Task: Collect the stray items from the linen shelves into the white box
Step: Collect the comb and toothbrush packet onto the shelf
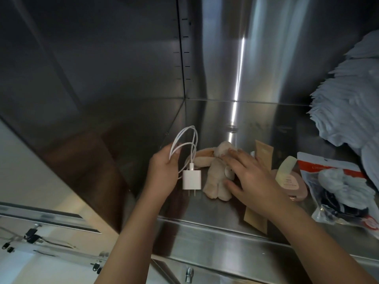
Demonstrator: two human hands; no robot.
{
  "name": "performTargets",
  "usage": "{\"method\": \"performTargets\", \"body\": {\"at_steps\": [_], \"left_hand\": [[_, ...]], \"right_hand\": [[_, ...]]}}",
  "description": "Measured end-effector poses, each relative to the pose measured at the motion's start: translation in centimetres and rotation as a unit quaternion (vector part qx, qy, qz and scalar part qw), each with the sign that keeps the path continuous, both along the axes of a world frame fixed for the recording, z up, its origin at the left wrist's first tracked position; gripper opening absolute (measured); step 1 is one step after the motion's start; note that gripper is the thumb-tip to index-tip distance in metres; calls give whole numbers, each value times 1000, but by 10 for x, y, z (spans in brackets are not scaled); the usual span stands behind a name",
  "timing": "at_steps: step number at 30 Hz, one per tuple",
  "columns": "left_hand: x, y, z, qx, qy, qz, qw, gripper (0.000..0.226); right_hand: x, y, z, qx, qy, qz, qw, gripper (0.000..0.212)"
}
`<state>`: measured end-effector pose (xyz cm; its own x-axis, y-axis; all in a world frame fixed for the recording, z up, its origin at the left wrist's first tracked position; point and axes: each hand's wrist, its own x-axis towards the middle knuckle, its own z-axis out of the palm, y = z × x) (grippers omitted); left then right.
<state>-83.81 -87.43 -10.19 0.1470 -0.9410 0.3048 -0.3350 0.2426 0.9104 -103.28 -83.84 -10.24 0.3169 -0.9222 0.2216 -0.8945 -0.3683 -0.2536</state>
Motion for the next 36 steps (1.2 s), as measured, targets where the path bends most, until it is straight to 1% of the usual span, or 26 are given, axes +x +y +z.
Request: {"method": "performTargets", "body": {"at_steps": [2, 3, 6, 8, 15, 19, 24, 30, 36], "left_hand": [[-3, 4, 8, 17, 103, -25, 994, 45], [-4, 7, 12, 25, 140, -39, 989, 46], [-6, 12, 21, 56, 213, -79, 972, 30], [-5, 16, 28, 74, 225, -95, 967, 24], [-5, 28, 40, 72, 229, -147, 960, 22], [-1, 29, 42, 69, 282, -170, 942, 33], [1, 28, 46, 52, 355, -194, 913, 36], [4, 27, 44, 47, 357, -187, 914, 38], [8, 30, 42, 54, 368, -179, 911, 41]], "right_hand": [[-2, 0, 0, 1, -6, -6, 1000, 57], [-2, 1, 0, 1, -9, -9, 1000, 56], [-5, 1, -1, -3, -16, -14, 1000, 54], [-8, 1, -2, -7, -28, -16, 999, 52], [-12, -1, -6, -14, -38, -16, 999, 52], [-17, -5, -4, -24, -30, -6, 999, 52], [-26, -23, 5, 0, 63, 40, 997, 58], [-24, -42, 6, 1, 179, 122, 976, 56], [-17, -56, 2, 22, 207, 215, 954, 63]]}}
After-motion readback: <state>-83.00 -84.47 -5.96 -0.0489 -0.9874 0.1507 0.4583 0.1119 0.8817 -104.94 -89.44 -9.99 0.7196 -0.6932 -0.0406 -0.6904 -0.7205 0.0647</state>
